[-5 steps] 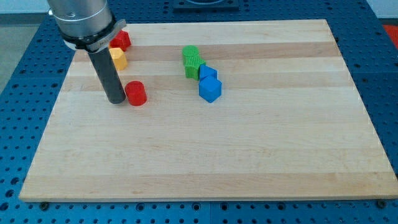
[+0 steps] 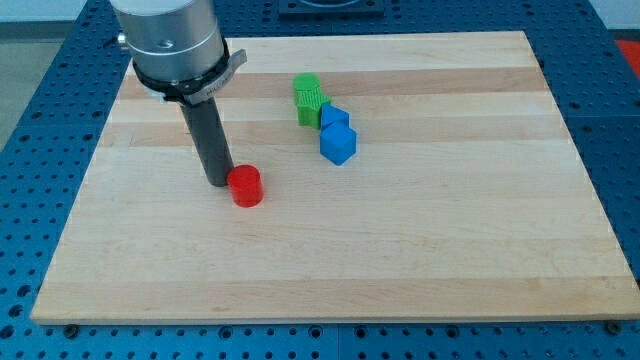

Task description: Move red circle to center

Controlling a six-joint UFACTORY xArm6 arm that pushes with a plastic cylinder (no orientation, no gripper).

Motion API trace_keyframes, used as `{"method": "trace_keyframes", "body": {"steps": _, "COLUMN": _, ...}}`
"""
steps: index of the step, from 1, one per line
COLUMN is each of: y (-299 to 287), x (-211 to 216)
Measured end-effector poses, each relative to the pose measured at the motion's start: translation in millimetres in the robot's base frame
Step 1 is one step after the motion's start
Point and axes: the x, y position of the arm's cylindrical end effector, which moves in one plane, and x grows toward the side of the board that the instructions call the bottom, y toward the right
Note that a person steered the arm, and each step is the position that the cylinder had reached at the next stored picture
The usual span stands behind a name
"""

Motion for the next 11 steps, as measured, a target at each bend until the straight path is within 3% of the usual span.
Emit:
{"method": "trace_keyframes", "body": {"steps": 1, "y": -40, "x": 4}}
{"method": "trace_keyframes", "body": {"steps": 2, "y": -43, "x": 15}}
{"method": "trace_keyframes", "body": {"steps": 5, "y": 25, "x": 21}}
{"method": "trace_keyframes", "body": {"steps": 7, "y": 35, "x": 44}}
{"method": "trace_keyframes", "body": {"steps": 11, "y": 63, "x": 23}}
